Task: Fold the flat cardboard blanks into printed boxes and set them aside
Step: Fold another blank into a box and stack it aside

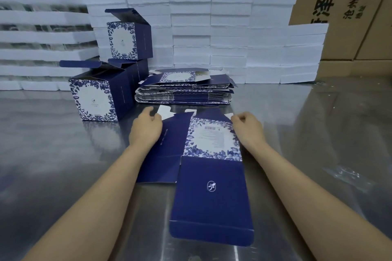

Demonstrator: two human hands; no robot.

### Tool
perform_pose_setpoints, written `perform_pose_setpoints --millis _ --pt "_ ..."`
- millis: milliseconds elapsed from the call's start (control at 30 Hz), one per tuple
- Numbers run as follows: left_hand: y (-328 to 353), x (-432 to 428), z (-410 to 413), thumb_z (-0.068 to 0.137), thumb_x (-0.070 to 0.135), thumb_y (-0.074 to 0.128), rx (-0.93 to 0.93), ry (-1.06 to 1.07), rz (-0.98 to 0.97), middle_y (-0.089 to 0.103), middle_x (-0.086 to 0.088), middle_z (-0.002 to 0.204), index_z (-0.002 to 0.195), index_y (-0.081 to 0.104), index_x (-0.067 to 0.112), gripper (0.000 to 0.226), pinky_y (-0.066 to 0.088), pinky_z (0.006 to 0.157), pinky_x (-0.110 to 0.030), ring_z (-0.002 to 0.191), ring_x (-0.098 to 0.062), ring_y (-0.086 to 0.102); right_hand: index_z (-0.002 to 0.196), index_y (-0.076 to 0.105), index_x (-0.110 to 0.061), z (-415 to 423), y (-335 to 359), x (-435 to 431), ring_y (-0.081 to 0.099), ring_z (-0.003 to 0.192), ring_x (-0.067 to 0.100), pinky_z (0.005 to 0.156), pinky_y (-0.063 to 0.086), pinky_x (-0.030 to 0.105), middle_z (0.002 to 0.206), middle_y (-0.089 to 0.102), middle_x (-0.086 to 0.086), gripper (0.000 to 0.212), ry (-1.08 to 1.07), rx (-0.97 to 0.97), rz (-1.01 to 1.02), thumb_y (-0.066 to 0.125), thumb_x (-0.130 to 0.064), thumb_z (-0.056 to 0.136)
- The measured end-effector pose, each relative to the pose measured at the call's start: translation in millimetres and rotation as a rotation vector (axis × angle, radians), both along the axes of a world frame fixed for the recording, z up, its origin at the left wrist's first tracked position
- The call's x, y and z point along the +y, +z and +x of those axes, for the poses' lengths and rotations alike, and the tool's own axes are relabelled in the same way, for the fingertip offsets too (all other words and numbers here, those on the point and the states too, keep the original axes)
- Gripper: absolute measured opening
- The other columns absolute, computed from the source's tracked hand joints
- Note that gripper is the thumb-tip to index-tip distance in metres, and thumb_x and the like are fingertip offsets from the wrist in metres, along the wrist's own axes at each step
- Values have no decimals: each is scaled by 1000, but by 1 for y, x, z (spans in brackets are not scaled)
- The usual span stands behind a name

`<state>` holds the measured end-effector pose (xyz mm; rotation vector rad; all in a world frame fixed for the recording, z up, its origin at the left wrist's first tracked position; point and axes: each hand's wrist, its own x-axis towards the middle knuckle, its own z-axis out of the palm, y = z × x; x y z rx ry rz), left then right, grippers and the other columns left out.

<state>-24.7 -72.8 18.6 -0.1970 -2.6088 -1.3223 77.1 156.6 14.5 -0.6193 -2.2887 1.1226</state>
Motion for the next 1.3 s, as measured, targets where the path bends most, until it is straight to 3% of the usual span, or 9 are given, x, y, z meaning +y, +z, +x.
perform_pose_setpoints --millis 100,233,433,600,733,867,1000,1133,1300 --pt "9 8 4 98 29 42 -33 -40 265 54 0 132 141 45 18 45 29 89 -25 117 -18 49 101 54 -21 1 10 -7 60 68 8 51 42 11 89 61 -5 9 183 136 -309 50 -26 95" --pt "26 11 14 100 34 40 94 -138 539 55 7 134 137 48 24 40 35 104 -29 118 -9 50 100 64 -19 9 25 -14 72 82 17 72 57 30 92 75 1 21 472 215 -535 46 -29 99" --pt "41 20 37 92 61 33 160 -530 640 17 21 157 149 30 37 62 11 120 -29 138 17 17 105 57 -40 28 46 -33 66 91 -4 74 49 14 96 69 -28 27 436 500 -47 52 -57 86" --pt "52 26 57 69 89 45 197 -694 789 19 -2 162 154 12 34 107 19 119 -51 148 -22 20 140 36 -28 37 55 -34 51 109 2 84 41 13 117 53 -20 63 324 644 514 31 -68 92" --pt "64 27 71 71 83 55 311 -794 832 10 -7 163 138 15 60 82 13 119 -58 150 -30 10 143 26 -17 37 63 -33 44 120 15 99 36 16 132 47 -1 64 259 847 686 41 -55 94" --pt "61 32 74 76 70 63 466 -896 644 -5 -1 164 148 -10 37 108 12 122 -44 151 -15 -1 148 22 -26 29 55 -27 37 136 23 112 35 27 147 34 4 65 293 945 878 55 -5 96" --pt "41 36 71 81 58 63 373 -802 503 8 5 163 151 -4 28 102 19 119 -24 148 -4 12 151 20 -17 27 33 -35 41 136 17 103 45 48 154 31 -5 68 375 808 510 42 12 94" --pt "25 30 67 89 52 42 372 -609 491 43 13 147 149 30 18 70 29 106 -11 133 10 36 151 22 -22 23 30 -40 57 107 9 84 55 36 145 28 -31 54 290 766 145 35 -11 100" --pt "25 31 60 100 40 38 391 -380 540 48 14 67 70 51 24 36 34 63 -25 64 -3 41 149 21 -33 20 36 -36 35 131 7 110 36 36 150 22 -10 68 114 603 -123 57 -45 92"
